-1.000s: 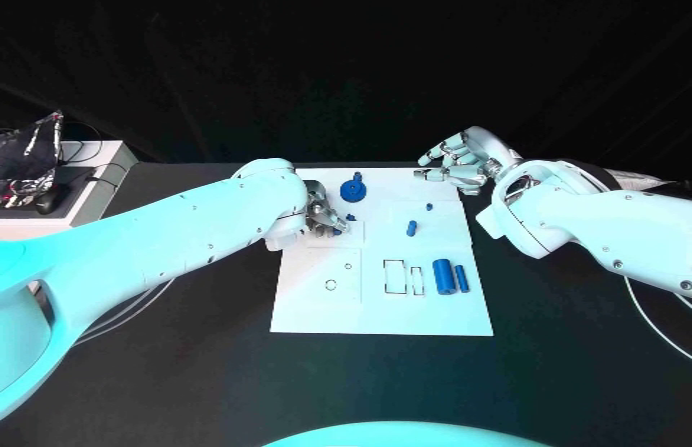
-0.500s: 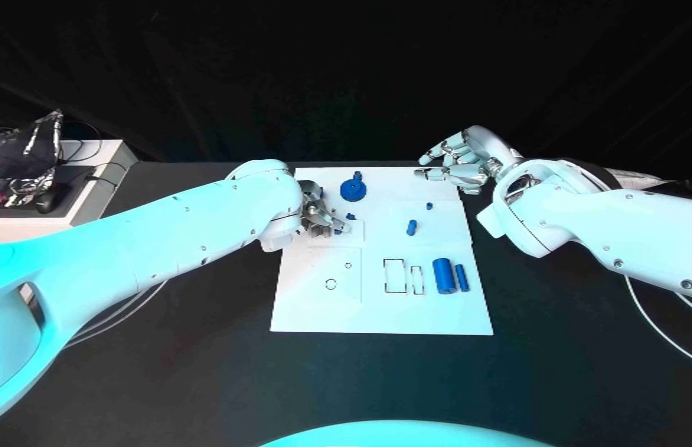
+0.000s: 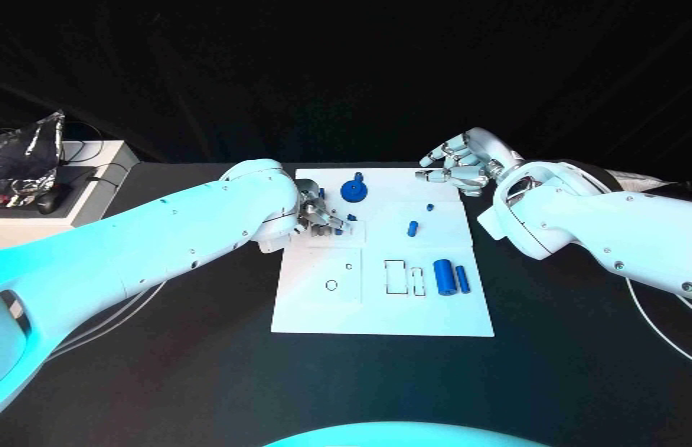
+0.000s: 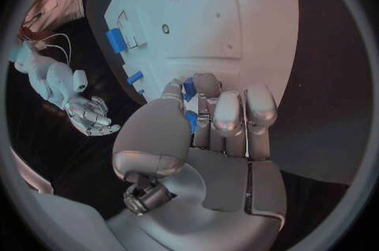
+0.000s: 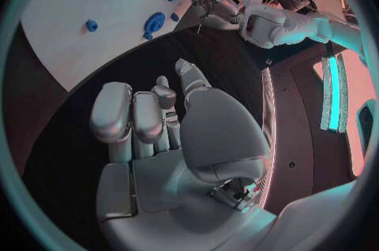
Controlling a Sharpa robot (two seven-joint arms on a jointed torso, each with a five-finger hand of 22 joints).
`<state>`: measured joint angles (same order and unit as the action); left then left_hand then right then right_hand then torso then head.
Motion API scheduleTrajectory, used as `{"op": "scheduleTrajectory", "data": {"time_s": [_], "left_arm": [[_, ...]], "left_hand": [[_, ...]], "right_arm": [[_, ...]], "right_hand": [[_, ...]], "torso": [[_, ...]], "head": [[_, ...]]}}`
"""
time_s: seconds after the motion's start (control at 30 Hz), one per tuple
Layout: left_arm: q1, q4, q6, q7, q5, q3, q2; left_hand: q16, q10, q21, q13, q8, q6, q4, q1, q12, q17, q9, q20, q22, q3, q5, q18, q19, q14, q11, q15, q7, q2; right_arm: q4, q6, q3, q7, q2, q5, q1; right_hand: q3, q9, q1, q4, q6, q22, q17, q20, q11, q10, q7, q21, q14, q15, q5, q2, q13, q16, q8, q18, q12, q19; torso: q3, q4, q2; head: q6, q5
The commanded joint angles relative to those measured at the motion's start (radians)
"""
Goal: Assemble the parts on the task board
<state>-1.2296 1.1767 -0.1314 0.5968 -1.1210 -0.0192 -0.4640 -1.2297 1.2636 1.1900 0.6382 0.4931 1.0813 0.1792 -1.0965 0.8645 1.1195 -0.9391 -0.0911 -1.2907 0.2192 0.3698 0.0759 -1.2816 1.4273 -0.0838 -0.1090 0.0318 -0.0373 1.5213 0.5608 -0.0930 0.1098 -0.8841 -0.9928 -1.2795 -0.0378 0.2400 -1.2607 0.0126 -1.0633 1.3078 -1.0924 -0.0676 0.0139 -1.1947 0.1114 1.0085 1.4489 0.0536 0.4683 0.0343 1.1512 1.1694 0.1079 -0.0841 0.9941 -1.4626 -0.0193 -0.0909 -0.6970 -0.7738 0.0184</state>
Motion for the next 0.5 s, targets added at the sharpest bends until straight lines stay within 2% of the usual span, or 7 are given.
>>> {"op": "scheduleTrajectory", "data": {"time_s": [0.03,0.13,0.23,0.4,0.5], "left_arm": [[0.013,0.026,-0.001,0.005,0.004,-0.035,-0.012],[0.022,0.041,-0.006,0.007,0.013,-0.071,-0.03],[0.026,0.051,-0.011,0.01,0.026,-0.099,-0.048],[0.028,0.056,-0.015,0.01,0.052,-0.138,-0.075],[0.028,0.05,-0.012,0.007,0.064,-0.152,-0.086]], "left_hand": [[-0.002,-0.008,-0.005,0.003,0.003,-0.003,0.009,0.008,0.006,-0.001,-0.004,0.0,-0.002,0.007,-0.016,-0.006,-0.006,0.003,0.005,-0.004,-0.003,0.005],[-0.001,-0.012,-0.007,0.004,0.005,-0.007,0.016,0.009,0.009,-0.002,-0.005,0.0,-0.003,0.007,-0.027,-0.006,-0.006,0.002,0.006,-0.004,-0.005,0.01],[0.005,-0.022,-0.015,0.005,0.008,-0.018,0.028,0.009,0.013,-0.009,-0.007,-0.001,-0.001,0.004,-0.03,-0.004,-0.001,0.0,0.009,-0.003,-0.008,0.018],[0.019,-0.042,-0.035,0.005,0.003,-0.037,0.039,-0.002,0.019,-0.02,-0.001,-0.007,0.007,-0.004,-0.03,-0.005,0.01,-0.004,0.015,0.0,-0.018,0.028],[0.029,-0.056,-0.051,0.004,-0.01,-0.052,0.038,-0.011,0.018,-0.03,0.009,-0.001,0.015,-0.007,-0.03,-0.002,0.021,-0.009,0.022,0.004,-0.027,0.031]], "right_arm": [[0.004,-0.01,0.0,-0.008,-0.002,-0.003,0.002],[0.004,-0.008,0.0,-0.008,-0.004,-0.001,0.003],[0.002,-0.005,0.0,-0.009,-0.007,0.0,0.003],[-0.004,0.001,0.0,-0.01,-0.011,0.0,0.003],[-0.008,0.005,0.0,-0.011,-0.013,0.0,0.003]], "right_hand": [[0.001,-0.001,0.001,0.005,-0.002,0.135,0.001,-0.003,-0.001,0.007,0.003,-0.003,0.002,0.004,0.005,0.005,-0.001,-0.004,-0.003,-0.009,-0.003,-0.048],[0.001,-0.001,0.001,0.005,-0.002,0.135,0.001,-0.003,-0.001,0.007,0.003,-0.003,0.002,0.004,0.005,0.005,-0.001,-0.004,-0.003,-0.009,-0.003,-0.048],[0.0,-0.002,0.003,0.005,-0.001,0.135,0.001,-0.003,-0.001,0.006,0.003,-0.002,0.002,0.004,0.003,0.004,-0.001,-0.005,-0.004,-0.008,-0.003,-0.048],[0.0,-0.002,0.004,0.005,-0.001,0.135,0.001,-0.003,-0.001,0.006,0.003,-0.002,0.002,0.004,0.003,0.004,0.0,-0.005,-0.004,-0.008,-0.002,-0.048],[0.0,-0.002,0.004,0.005,-0.001,0.135,0.001,-0.003,-0.001,0.006,0.003,-0.002,0.002,0.004,0.003,0.004,0.0,-0.005,-0.004,-0.008,-0.002,-0.048]], "torso": [[0.0011,-0.0011,0.0],[-0.0002,-0.0003,0.001],[-0.0019,-0.001,0.002],[-0.0005,-0.0001,0.0],[-0.0006,-0.0008,0.0]], "head": [[0.004,0.002],[0.006,-0.001],[0.008,0.0],[0.015,-0.001],[0.019,-0.001]]}}
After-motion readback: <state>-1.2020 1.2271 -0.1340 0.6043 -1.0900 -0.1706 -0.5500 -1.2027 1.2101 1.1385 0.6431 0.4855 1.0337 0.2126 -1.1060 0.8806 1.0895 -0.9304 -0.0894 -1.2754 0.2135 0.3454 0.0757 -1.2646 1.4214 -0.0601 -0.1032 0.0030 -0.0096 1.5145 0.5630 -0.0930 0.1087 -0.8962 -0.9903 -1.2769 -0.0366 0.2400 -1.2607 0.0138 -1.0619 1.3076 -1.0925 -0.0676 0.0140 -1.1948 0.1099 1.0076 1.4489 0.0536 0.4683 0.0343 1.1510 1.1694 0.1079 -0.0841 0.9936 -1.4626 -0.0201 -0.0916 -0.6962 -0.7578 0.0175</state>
